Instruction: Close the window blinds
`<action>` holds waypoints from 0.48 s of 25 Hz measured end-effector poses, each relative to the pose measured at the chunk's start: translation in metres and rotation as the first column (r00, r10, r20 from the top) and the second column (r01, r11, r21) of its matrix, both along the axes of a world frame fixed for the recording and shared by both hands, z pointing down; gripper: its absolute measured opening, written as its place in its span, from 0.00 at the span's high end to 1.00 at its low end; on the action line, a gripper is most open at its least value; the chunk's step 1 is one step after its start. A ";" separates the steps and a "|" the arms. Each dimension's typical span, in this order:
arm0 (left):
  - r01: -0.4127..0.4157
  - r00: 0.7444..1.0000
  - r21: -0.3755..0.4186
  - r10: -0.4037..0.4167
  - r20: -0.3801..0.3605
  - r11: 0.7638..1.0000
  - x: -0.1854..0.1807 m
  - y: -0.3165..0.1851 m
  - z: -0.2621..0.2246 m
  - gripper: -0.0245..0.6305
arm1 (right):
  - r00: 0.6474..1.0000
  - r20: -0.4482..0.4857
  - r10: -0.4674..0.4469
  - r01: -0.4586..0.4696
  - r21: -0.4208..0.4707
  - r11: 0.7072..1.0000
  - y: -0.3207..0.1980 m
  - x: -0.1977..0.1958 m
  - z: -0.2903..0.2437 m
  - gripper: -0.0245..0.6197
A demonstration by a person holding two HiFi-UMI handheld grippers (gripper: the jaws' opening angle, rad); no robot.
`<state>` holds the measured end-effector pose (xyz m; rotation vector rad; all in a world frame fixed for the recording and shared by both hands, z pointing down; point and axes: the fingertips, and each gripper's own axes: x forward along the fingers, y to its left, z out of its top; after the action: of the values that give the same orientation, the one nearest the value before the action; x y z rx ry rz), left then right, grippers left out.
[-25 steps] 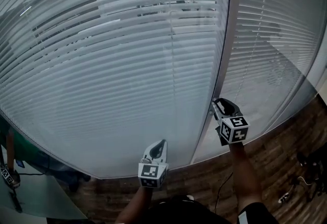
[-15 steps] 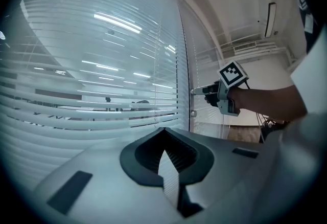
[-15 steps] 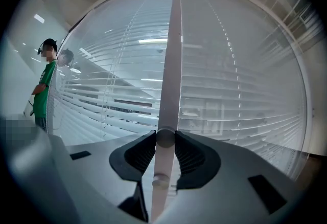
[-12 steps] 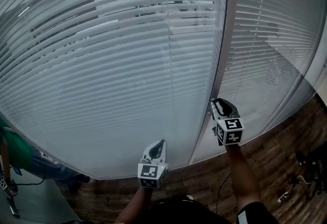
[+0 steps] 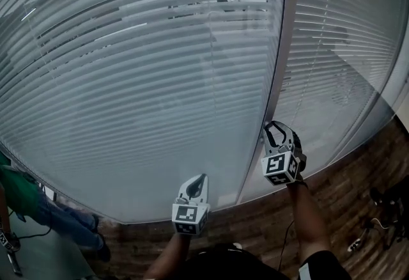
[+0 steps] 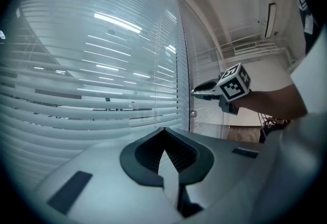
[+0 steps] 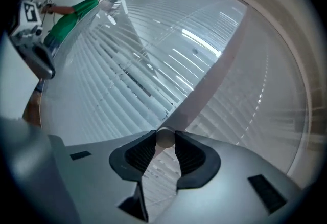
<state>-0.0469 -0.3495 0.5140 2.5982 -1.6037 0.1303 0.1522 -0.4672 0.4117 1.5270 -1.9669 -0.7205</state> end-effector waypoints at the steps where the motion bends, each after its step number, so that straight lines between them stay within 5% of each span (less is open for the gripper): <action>1: -0.001 1.000 0.008 0.001 -0.005 1.000 0.000 0.000 0.000 0.97 | 0.998 -0.062 0.005 -0.004 0.014 1.000 0.000 -0.001 0.001 0.77; 8: -0.007 1.000 0.018 0.007 -0.006 1.000 0.003 -0.001 0.002 0.97 | 0.897 -0.438 0.055 -0.011 0.103 0.995 -0.003 -0.001 0.017 0.77; 10: -0.011 1.000 0.018 0.011 0.004 1.000 0.002 -0.002 0.004 0.97 | 0.893 -0.445 0.062 -0.013 0.112 0.994 -0.004 -0.001 0.017 0.77; 12: -0.013 1.000 0.017 0.013 0.009 1.000 0.002 -0.002 0.005 0.97 | 0.929 -0.367 0.040 -0.005 0.096 0.995 -0.004 -0.001 0.015 0.77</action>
<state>-0.0446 -0.3513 0.5191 2.6247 -1.5976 0.1294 0.1516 -0.4709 0.4271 1.3462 -1.6508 -1.0218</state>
